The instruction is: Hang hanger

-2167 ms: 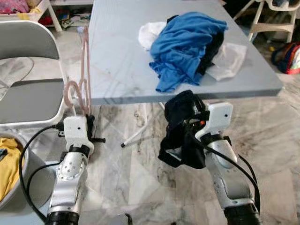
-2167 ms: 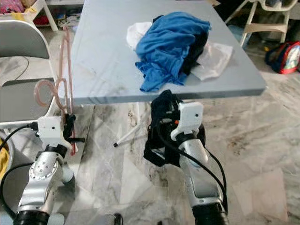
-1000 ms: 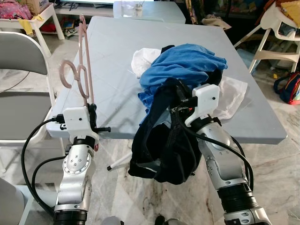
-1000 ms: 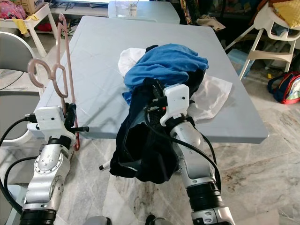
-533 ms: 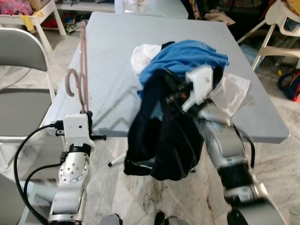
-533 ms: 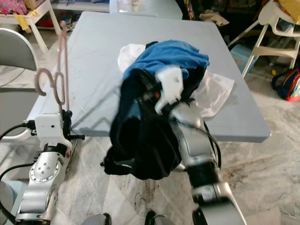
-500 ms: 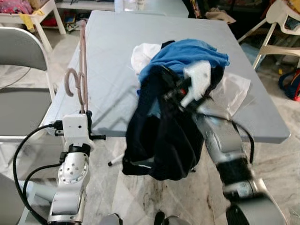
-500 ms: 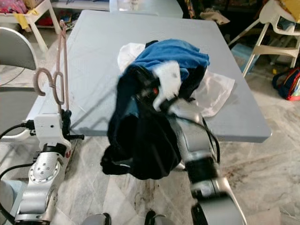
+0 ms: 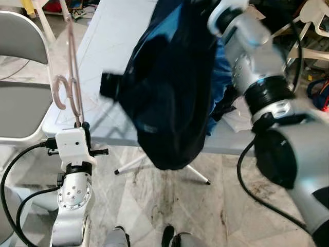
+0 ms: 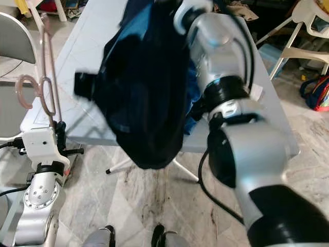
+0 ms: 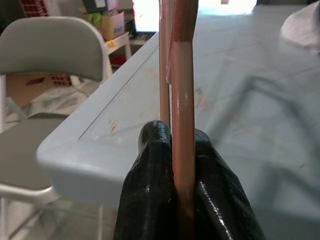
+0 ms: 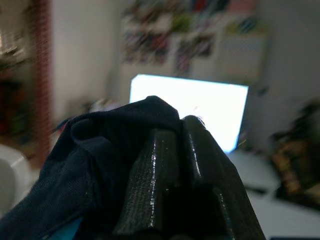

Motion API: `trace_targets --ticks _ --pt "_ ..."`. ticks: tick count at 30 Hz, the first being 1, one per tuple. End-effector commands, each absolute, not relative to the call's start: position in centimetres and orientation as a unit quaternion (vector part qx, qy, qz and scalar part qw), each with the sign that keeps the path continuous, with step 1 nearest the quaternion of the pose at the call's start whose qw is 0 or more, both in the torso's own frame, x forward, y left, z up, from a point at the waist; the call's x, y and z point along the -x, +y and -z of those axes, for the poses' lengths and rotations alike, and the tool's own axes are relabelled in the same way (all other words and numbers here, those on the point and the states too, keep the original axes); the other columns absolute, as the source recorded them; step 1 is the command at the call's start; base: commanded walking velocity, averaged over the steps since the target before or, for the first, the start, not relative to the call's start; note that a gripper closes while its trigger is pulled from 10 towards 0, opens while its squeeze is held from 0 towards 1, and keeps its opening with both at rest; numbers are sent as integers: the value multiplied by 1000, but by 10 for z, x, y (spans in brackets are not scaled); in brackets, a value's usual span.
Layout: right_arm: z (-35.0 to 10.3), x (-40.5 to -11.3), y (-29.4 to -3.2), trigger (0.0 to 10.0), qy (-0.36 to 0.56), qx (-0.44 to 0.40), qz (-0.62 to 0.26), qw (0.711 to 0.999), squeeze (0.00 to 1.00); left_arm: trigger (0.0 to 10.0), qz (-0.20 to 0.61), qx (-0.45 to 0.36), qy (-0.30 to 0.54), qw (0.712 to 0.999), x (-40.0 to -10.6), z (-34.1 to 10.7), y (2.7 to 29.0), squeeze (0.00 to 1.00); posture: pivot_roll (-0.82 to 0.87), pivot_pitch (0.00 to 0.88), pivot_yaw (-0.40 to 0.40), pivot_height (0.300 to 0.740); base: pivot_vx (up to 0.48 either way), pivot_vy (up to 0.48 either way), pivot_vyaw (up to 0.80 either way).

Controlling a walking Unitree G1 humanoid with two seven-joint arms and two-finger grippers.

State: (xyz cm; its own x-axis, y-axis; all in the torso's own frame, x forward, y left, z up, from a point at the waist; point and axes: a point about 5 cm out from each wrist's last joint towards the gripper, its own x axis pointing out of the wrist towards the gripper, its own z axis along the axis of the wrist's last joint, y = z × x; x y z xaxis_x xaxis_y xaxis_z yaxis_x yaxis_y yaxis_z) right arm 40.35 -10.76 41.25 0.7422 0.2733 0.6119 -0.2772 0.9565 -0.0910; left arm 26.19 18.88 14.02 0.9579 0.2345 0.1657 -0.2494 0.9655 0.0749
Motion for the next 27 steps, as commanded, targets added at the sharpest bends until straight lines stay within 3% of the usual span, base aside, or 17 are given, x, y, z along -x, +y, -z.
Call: trace_targets --ticks 1,8,12,16,17,18,19,27 --pt "-437 -394 -115 10000 -384 18 -112 916 0 10000 -130 -49 -56 989 -258 -133 190 0 363 234 -144 740 0 0 0" --pt "-412 -402 -114 10000 -361 44 -119 924 0 10000 -120 -49 -52 990 -259 -133 188 0 343 231 -125 740 0 0 0" --pt "-353 -412 -87 10000 -260 119 -229 930 0 10000 -99 -45 -51 993 -265 -134 180 0 327 228 -115 740 0 0 0" --pt "-296 -410 -75 10000 -186 186 -324 909 0 10000 -87 -43 -52 994 -270 -135 176 0 307 224 -103 740 0 0 0" --pt "-276 -408 -77 10000 -157 197 -355 901 851 10000 -83 -43 -53 994 -271 -135 175 0 303 223 -101 740 0 0 0" --pt "-271 -407 -78 10000 -147 197 -366 897 851 10000 -82 -42 -53 994 -271 -135 175 0 298 222 -98 740 0 0 0" --pt "-265 -406 -79 10000 -140 201 -376 894 1000 10000 -81 -42 -52 994 -272 -135 174 0 295 221 -97 740 0 0 0" --pt "-230 -392 -90 10000 -67 268 -496 823 1000 10000 -69 -39 -53 995 -276 -136 171 0 284 216 -90 740 0 0 0"
